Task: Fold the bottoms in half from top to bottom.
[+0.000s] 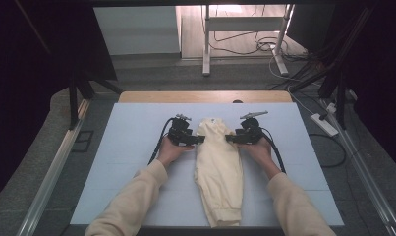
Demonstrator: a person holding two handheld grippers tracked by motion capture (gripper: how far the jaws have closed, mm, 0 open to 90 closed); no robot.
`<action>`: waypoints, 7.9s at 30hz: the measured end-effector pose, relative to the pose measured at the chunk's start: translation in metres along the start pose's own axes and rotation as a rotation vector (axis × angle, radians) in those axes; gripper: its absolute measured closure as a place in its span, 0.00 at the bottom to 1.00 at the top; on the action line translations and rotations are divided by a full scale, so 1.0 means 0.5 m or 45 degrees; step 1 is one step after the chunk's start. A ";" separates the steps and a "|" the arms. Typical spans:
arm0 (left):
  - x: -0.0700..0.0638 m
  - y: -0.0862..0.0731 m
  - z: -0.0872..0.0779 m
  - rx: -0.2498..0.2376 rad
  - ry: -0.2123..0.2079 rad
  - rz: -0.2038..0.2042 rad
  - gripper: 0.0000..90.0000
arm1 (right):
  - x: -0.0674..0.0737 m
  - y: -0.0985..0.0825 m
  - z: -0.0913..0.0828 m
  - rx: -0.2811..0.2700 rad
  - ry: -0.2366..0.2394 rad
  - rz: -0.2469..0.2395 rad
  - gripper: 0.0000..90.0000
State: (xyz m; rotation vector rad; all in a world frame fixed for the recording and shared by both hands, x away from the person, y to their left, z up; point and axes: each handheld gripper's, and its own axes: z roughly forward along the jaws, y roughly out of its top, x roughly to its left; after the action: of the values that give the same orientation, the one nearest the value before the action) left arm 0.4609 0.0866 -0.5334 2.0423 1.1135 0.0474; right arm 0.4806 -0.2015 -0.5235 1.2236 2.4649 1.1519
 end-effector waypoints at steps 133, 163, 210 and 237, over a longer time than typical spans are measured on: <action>-0.071 0.024 -0.126 -0.222 -0.152 0.340 0.88 | 0.075 0.020 -0.116 -0.358 0.170 -0.183 0.87; -0.100 -0.019 -0.138 -0.259 -0.158 0.330 0.87 | 0.103 -0.008 -0.138 -0.363 0.181 -0.213 0.87; -0.139 -0.078 -0.160 -0.217 -0.173 0.369 0.86 | 0.150 -0.060 -0.168 -0.342 0.241 -0.227 0.86; -0.168 -0.130 -0.159 -0.154 -0.230 0.413 0.76 | 0.172 -0.126 -0.185 -0.274 0.276 -0.275 0.78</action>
State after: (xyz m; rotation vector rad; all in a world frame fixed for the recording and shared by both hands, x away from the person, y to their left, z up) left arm 0.3341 0.0948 -0.4948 2.0531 0.6469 0.0889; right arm 0.3446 -0.2143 -0.4879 0.7905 2.4630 1.5065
